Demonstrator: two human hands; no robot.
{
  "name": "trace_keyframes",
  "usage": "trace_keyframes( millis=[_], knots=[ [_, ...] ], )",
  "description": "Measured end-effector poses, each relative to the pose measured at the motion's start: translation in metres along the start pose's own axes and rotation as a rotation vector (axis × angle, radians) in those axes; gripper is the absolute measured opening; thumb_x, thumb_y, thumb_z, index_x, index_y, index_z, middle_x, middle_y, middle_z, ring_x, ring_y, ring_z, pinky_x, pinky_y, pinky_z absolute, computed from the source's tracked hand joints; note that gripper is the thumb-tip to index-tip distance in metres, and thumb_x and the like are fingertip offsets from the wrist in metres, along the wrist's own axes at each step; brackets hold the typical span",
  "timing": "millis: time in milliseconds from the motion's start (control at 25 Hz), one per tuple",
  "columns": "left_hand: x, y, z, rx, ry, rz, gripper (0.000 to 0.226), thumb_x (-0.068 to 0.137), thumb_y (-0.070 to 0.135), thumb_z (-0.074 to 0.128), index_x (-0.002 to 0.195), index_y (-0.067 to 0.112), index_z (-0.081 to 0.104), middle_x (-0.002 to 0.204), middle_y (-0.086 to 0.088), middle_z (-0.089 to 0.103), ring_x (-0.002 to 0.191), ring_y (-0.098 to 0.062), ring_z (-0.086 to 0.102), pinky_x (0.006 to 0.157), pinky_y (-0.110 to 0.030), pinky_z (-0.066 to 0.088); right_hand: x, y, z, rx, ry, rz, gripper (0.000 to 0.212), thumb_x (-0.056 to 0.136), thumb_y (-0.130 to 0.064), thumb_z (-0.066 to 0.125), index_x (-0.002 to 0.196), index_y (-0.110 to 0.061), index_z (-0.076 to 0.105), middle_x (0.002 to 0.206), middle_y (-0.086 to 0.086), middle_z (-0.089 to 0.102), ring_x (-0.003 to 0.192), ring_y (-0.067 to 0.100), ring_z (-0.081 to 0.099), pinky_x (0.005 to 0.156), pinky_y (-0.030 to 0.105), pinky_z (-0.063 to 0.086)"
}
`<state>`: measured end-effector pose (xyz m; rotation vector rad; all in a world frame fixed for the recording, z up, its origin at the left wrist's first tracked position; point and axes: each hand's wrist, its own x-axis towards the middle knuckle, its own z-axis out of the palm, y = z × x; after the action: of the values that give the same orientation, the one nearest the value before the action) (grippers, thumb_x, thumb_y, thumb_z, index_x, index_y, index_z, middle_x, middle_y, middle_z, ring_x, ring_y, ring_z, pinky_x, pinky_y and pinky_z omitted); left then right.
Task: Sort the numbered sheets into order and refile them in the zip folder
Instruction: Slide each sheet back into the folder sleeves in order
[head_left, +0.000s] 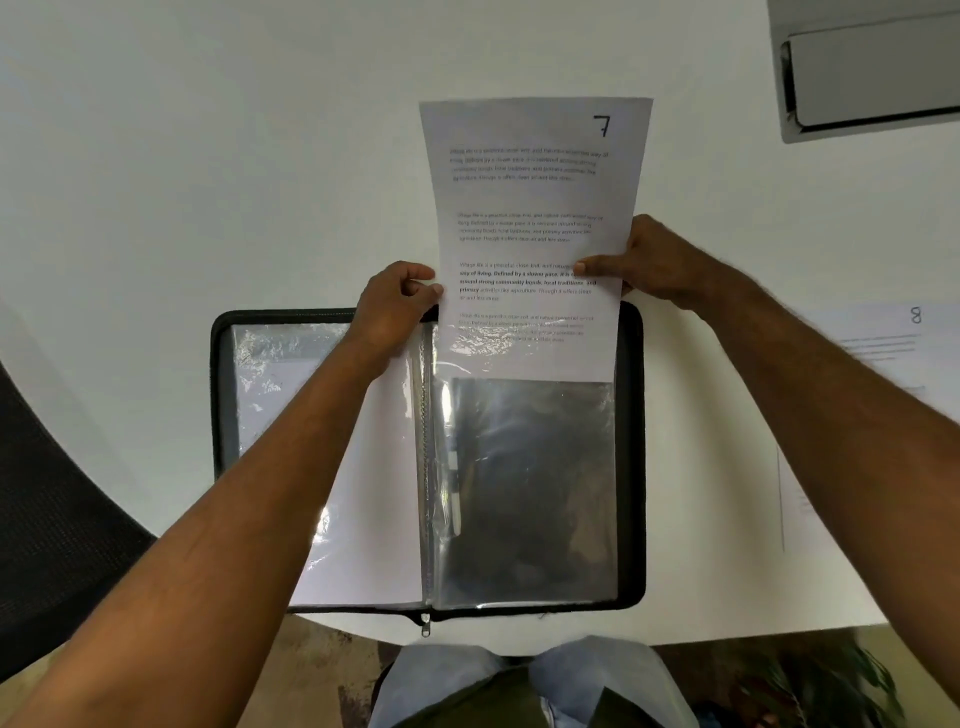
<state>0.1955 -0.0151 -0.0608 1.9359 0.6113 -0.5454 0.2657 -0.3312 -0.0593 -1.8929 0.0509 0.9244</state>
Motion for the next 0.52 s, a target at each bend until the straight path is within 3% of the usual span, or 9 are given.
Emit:
trace_keyframes(
  millis=[120, 280, 360, 520],
  knots=[
    [0.001, -0.001, -0.003, -0.160, -0.060, -0.036, 0.023, 0.097, 0.018, 0.070, 0.119, 0.014, 0.066, 0.101, -0.006, 0.070, 0.092, -0.010, 0.071, 0.077, -0.020, 0.053, -0.005, -0.004, 0.007, -0.059, -0.128, 0.034, 0.060, 0.085, -0.020, 0.082, 0.141, -0.018, 0.058, 0.130, 0.000, 0.068, 0.116, 0.020, 0.067, 0.099, 0.038, 0.057],
    [-0.003, -0.002, -0.002, -0.230, -0.062, -0.042, 0.005, 0.098, 0.016, 0.068, 0.096, 0.012, 0.068, 0.101, -0.007, 0.077, 0.089, -0.014, 0.075, 0.077, -0.025, 0.058, -0.009, 0.001, 0.016, -0.155, -0.220, 0.084, 0.078, 0.076, -0.028, 0.087, 0.145, -0.016, 0.054, 0.136, 0.003, 0.066, 0.122, 0.023, 0.064, 0.107, 0.043, 0.052],
    [-0.002, -0.004, -0.001, -0.185, -0.029, -0.039, 0.017, 0.100, 0.019, 0.066, 0.084, 0.014, 0.066, 0.099, -0.007, 0.078, 0.085, -0.015, 0.074, 0.074, -0.029, 0.060, -0.011, 0.000, 0.018, -0.067, -0.156, 0.059, 0.070, 0.080, -0.031, 0.084, 0.143, -0.017, 0.058, 0.132, 0.000, 0.068, 0.118, 0.020, 0.067, 0.104, 0.040, 0.054],
    [-0.003, -0.007, 0.001, -0.018, -0.079, -0.004, 0.028, 0.099, 0.019, 0.067, 0.072, 0.018, 0.062, 0.079, 0.001, 0.068, 0.052, 0.003, 0.056, 0.050, -0.010, 0.043, -0.014, -0.009, 0.020, 0.224, 0.083, -0.017, 0.035, 0.096, -0.027, 0.071, 0.129, -0.017, 0.067, 0.116, -0.006, 0.075, 0.102, 0.012, 0.074, 0.086, 0.028, 0.059]
  ],
)
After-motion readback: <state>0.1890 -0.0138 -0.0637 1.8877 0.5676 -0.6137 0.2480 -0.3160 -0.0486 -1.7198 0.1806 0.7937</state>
